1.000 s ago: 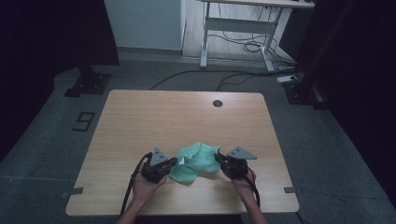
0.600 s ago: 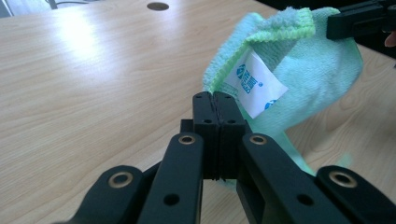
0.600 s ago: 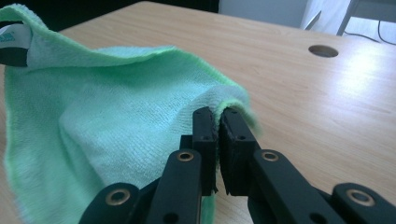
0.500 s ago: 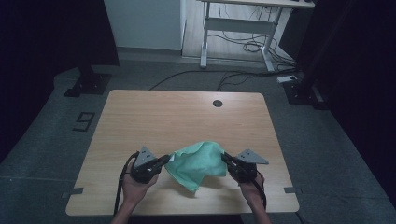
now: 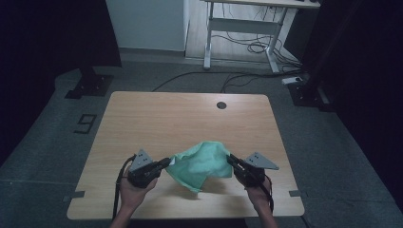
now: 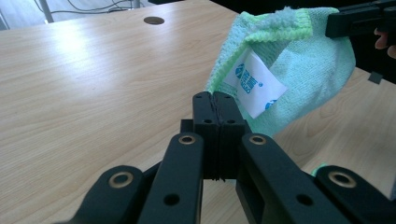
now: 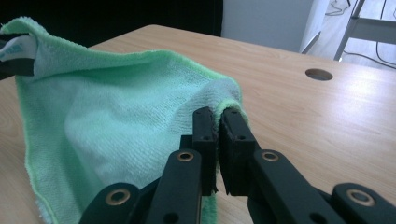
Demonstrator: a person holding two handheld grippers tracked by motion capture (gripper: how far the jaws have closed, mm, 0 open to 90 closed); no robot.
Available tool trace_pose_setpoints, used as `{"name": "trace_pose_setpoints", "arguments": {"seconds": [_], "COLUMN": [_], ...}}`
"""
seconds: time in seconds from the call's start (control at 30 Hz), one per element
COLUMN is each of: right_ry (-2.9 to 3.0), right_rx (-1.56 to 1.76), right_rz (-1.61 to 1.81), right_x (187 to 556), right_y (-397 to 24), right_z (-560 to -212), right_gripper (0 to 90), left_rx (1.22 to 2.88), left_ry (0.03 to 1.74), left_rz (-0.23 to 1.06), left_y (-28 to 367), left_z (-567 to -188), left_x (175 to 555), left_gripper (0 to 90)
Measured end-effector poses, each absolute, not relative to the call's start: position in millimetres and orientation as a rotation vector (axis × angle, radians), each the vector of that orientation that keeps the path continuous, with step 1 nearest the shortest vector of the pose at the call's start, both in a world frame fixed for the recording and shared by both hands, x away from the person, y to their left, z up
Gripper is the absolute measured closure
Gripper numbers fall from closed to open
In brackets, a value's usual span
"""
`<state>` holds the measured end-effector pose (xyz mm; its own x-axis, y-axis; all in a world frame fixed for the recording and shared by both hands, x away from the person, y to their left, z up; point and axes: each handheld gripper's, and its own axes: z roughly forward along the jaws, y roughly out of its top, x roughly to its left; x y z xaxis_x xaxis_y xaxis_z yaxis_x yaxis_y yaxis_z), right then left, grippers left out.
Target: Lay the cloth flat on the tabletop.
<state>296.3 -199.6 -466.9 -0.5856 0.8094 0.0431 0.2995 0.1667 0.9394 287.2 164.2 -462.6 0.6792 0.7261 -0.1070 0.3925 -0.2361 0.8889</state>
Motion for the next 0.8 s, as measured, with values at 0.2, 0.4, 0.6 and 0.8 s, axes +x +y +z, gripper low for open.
{"name": "trace_pose_setpoints", "arguments": {"seconds": [0.2,0.4,0.6,0.8], "right_ry": [1.959,1.976,1.971,1.971], "right_rx": [1.018,0.993,0.986,1.066], "right_rz": [1.454,1.454,1.46,1.406], "right_x": [288.5,282.1,285.2,339.1], "right_y": [-196.3,-191.0,-188.7,-183.2], "right_z": [-455.9,-451.3,-445.6,-461.0], "right_gripper": [85.3,85.4,84.1,61.0], "left_rx": [1.847,1.828,1.822,1.853], "left_ry": [0.867,0.872,0.895,1.052], "left_rz": [0.39,0.374,0.344,0.458], "left_y": [173.6,183.0,185.3,176.8], "left_z": [-457.2,-453.9,-456.2,-483.3], "left_x": [282.9,280.9,301.8,359.9], "left_gripper": [89.1,89.0,88.7,74.3]}}
